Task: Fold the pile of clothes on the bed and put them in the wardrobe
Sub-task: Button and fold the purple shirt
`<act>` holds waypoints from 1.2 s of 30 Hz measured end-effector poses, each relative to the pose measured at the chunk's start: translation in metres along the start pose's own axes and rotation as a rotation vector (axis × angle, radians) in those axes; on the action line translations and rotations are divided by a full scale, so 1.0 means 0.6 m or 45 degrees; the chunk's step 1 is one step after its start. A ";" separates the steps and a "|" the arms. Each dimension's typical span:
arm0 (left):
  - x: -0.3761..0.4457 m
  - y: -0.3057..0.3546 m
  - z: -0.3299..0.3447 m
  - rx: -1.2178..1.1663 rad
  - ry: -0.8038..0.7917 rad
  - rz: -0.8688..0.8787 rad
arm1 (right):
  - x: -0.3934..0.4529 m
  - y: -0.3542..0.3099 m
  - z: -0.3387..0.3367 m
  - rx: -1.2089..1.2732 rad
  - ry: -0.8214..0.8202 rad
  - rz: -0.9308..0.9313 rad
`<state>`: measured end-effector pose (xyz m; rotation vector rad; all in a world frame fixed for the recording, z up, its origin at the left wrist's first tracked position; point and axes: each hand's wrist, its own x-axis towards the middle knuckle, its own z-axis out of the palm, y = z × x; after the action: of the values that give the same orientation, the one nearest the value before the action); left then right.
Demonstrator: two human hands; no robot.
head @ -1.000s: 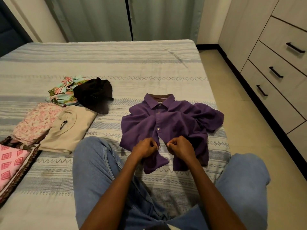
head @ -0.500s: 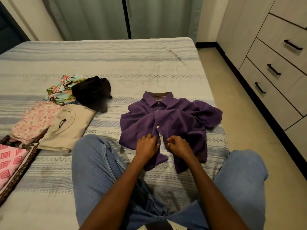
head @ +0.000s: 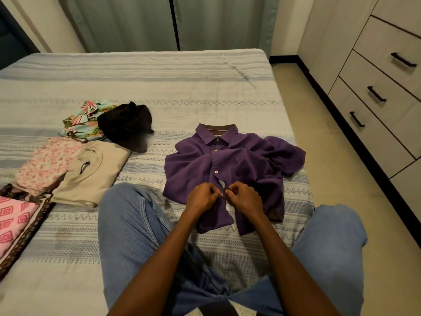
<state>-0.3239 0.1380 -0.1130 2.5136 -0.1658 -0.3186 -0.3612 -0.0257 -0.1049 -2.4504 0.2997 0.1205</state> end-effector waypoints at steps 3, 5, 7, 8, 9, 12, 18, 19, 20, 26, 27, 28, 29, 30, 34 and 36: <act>-0.003 0.008 -0.010 -0.204 -0.042 -0.031 | -0.006 0.002 0.000 0.011 0.049 -0.111; -0.004 0.012 -0.011 -0.344 -0.060 -0.042 | -0.009 0.001 0.000 -0.012 0.069 -0.180; -0.003 0.013 -0.009 -0.464 -0.095 -0.087 | -0.011 0.002 0.001 -0.012 0.080 -0.225; -0.002 0.013 -0.008 -0.518 -0.114 -0.110 | -0.012 0.002 0.001 0.003 0.085 -0.239; -0.003 0.013 -0.008 -0.566 -0.130 -0.126 | -0.012 0.004 0.001 0.020 0.090 -0.247; -0.004 0.015 -0.009 -0.611 -0.144 -0.161 | -0.012 0.007 0.005 0.035 0.112 -0.270; -0.006 0.011 -0.009 -0.656 -0.171 -0.236 | -0.012 0.016 0.008 -0.020 0.123 -0.404; -0.006 0.011 -0.010 -0.693 -0.176 -0.247 | -0.011 0.018 0.007 -0.026 0.106 -0.418; -0.006 0.012 -0.011 -0.731 -0.180 -0.255 | -0.009 0.021 0.008 -0.022 0.095 -0.421; -0.012 0.020 -0.018 -0.932 -0.257 -0.304 | 0.000 0.029 0.014 -0.063 0.205 -0.421; -0.012 0.019 -0.019 -0.958 -0.263 -0.319 | -0.002 0.028 0.015 -0.058 0.229 -0.435; -0.012 0.018 -0.019 -0.989 -0.270 -0.342 | -0.002 0.028 0.016 -0.046 0.253 -0.445; -0.011 0.018 -0.020 -1.028 -0.281 -0.373 | -0.001 0.029 0.018 -0.032 0.275 -0.449; -0.012 0.017 -0.021 -1.074 -0.292 -0.406 | 0.000 0.030 0.019 -0.020 0.291 -0.446; -0.012 0.020 -0.021 -1.173 -0.282 -0.434 | 0.003 0.032 0.019 0.017 0.332 -0.473; -0.012 0.022 -0.012 -1.124 -0.231 -0.382 | -0.002 0.029 0.017 0.039 0.369 -0.510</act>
<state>-0.3297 0.1326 -0.0980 1.6247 0.2421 -0.5888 -0.3669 -0.0323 -0.1235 -2.4430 -0.0706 -0.4101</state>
